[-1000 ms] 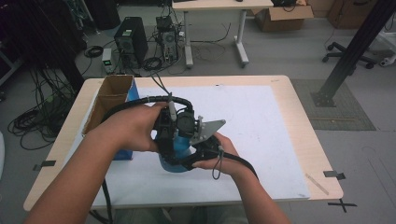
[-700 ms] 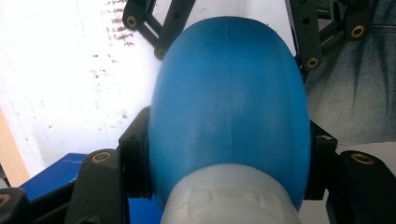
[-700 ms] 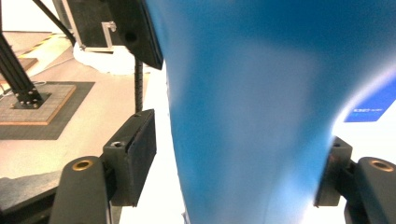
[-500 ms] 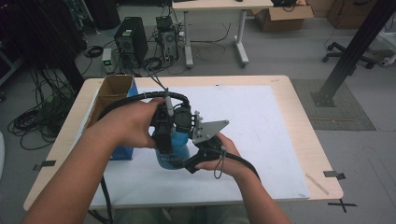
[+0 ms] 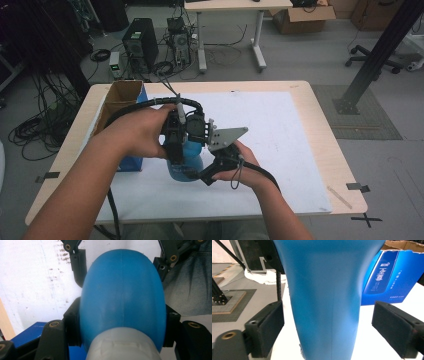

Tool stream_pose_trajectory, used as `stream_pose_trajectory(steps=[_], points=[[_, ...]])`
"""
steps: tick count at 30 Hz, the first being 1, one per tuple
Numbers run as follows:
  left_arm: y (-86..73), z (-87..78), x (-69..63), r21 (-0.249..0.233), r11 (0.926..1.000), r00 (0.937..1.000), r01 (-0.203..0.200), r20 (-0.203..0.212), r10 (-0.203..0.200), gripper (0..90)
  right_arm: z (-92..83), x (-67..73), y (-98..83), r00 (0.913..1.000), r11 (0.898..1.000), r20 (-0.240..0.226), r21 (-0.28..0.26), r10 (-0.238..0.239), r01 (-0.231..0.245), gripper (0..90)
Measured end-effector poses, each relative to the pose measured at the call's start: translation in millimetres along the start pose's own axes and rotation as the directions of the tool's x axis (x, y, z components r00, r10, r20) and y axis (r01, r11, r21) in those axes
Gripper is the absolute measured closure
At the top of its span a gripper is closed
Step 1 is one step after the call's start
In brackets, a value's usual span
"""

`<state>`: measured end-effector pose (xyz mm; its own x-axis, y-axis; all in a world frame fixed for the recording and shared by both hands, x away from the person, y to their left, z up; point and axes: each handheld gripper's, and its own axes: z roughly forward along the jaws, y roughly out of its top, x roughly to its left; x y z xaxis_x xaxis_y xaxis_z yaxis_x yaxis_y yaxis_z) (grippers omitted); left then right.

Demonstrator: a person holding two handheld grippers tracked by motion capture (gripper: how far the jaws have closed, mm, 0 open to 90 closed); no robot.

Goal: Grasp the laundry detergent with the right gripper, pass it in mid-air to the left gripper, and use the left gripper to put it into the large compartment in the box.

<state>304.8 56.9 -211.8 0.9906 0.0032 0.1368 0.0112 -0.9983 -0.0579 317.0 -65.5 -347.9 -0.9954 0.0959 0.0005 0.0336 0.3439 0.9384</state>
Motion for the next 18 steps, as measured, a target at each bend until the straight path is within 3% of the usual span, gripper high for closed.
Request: stream_pose_trajectory(steps=[8,13,15,18], points=[[0.9,-1.5,0.3,0.005,0.9997,0.9997,-0.022,0.0,0.022,38.3,-4.7,-1.2,-3.3,0.9989,1.0,-0.042,0.017,0.019,-0.018,1.9],[2.8,-2.9,-0.2,0.016,0.999,0.9991,-0.042,-0.004,0.042,38.3,-15.9,-2.3,-2.3,0.9978,1.0,-0.064,-0.003,0.021,-0.021,0.3],[2.8,-3.6,0.3,0.017,0.999,0.9991,-0.042,-0.002,0.042,38.2,-17.6,-2.5,-2.2,0.9978,1.0,-0.063,-0.005,0.02,-0.021,0.2],[1.6,-5.9,3.5,0.012,0.9999,0.9999,-0.008,0.013,0.008,38.2,-29.0,-4.1,-2.1,0.9984,1.0,-0.054,-0.004,0.018,-0.018,0.2]])
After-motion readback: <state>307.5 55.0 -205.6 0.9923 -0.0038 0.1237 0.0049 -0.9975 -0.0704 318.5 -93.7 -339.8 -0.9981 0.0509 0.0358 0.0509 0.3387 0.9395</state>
